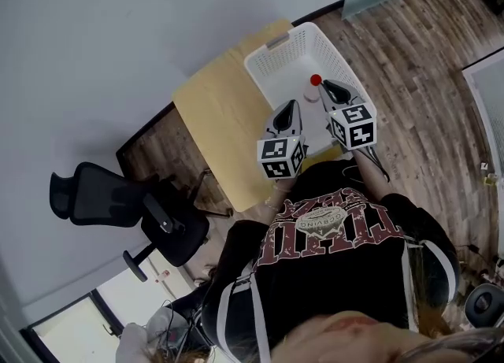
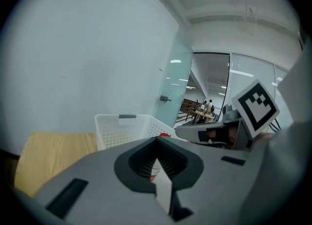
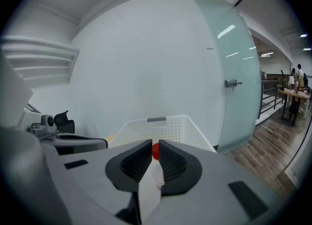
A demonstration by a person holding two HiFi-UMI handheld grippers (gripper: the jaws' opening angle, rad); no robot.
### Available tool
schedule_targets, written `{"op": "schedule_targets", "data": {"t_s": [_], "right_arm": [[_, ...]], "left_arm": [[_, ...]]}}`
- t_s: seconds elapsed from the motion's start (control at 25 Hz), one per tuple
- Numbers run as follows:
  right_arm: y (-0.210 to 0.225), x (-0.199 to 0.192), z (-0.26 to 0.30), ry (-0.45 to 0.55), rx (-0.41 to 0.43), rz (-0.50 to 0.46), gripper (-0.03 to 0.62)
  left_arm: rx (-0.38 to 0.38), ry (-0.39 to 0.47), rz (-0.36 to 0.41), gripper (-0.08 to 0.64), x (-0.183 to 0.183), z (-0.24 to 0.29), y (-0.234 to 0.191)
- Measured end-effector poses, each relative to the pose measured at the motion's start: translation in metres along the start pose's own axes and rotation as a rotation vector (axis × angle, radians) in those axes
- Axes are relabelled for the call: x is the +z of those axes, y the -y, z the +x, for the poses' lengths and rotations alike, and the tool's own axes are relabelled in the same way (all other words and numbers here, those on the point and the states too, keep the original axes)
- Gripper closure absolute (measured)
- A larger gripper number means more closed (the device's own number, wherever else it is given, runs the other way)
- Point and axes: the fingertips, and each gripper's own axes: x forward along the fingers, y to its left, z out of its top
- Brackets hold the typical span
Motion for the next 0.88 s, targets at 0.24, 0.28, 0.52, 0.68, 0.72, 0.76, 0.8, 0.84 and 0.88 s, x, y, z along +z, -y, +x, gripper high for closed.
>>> {"op": "schedule_targets", "data": {"t_s": [0.24,0.28,0.52,0.68,0.72,0.76,0.8,0.84,0.88], "right_arm": [[0.006,-0.004,0.019,-0.054,0.019,-0.023,0.488],[0.007,-0.006,0.021,-0.063,0.019,-0.027,0.479],[0.01,-0.013,0.036,-0.118,0.035,-0.057,0.43],[0.01,-0.017,0.046,-0.147,0.05,-0.071,0.419],[0.01,-0.018,0.048,-0.153,0.053,-0.074,0.416],[0.01,-0.019,0.049,-0.158,0.056,-0.077,0.411],[0.01,-0.02,0.051,-0.163,0.058,-0.079,0.41],[0.01,-0.022,0.052,-0.169,0.061,-0.082,0.408],[0.01,-0.023,0.054,-0.175,0.064,-0.086,0.408]], "left_arm": [[0.004,-0.005,0.022,0.512,0.0,0.005,0.001],[0.005,-0.006,0.022,0.512,-0.001,0.006,0.002],[0.015,-0.007,0.008,0.512,-0.002,0.005,-0.001],[0.02,-0.011,0.012,0.512,-0.002,0.005,-0.004],[0.021,-0.011,0.012,0.512,-0.002,0.005,-0.004],[0.024,-0.01,0.012,0.512,-0.002,0.005,-0.004],[0.027,-0.011,0.013,0.512,-0.002,0.005,-0.004],[0.029,-0.011,0.013,0.512,-0.003,0.005,-0.004],[0.031,-0.012,0.014,0.512,-0.003,0.005,-0.005]]}}
